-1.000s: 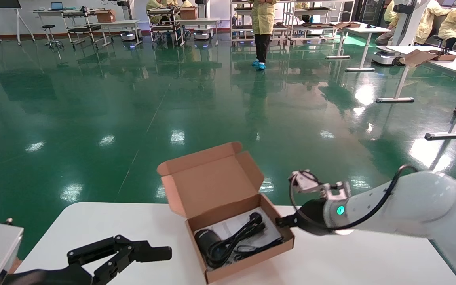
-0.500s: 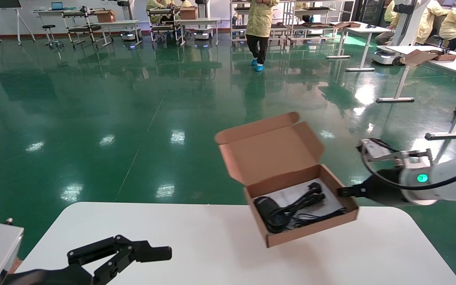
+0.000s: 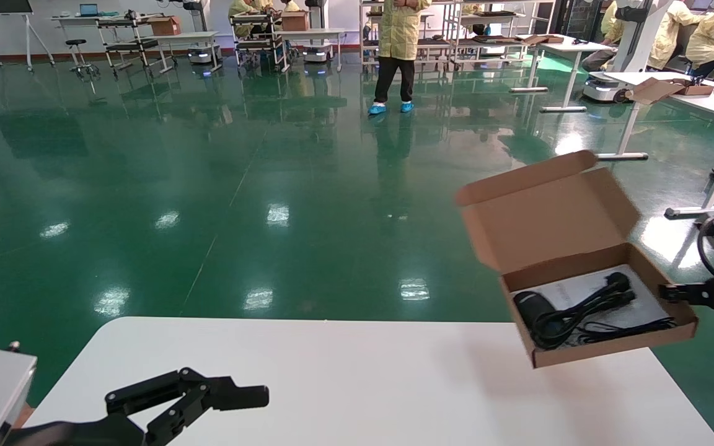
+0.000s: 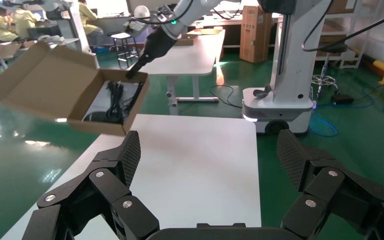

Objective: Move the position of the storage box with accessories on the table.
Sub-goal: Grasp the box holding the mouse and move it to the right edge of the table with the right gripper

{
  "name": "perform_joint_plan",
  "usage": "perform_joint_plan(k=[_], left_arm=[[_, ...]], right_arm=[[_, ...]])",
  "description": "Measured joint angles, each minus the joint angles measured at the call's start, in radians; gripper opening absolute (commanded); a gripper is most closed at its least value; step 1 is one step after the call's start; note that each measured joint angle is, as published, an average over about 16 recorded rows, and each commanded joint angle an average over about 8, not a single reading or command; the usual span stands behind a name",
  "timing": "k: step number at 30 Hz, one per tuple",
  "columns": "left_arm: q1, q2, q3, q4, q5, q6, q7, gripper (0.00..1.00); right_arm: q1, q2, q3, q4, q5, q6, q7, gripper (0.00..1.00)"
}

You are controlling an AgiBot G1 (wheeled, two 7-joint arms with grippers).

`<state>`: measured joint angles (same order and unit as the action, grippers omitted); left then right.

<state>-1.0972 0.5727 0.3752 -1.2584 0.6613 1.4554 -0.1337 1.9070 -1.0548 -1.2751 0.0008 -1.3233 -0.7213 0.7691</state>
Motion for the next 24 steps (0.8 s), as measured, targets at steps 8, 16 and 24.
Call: perform_joint_plan(k=[8,16,24], left_arm=[[0.0,0.0,0.0,0.0,0.0,0.0,0.0,1.0],[0.0,0.0,0.0,0.0,0.0,0.0,0.0,1.0],[0.0,0.0,0.0,0.0,0.0,0.0,0.0,1.0]], right_arm=[[-0.087,0.028,0.013,-0.003,0.019,0.101,-0.03,0.0],[-0.179,0.042,0.032,0.005,0.047,0.147,-0.051,0.0],[-0.247,0.045,0.048,0.01,0.068,0.187,-0.072,0.0]])
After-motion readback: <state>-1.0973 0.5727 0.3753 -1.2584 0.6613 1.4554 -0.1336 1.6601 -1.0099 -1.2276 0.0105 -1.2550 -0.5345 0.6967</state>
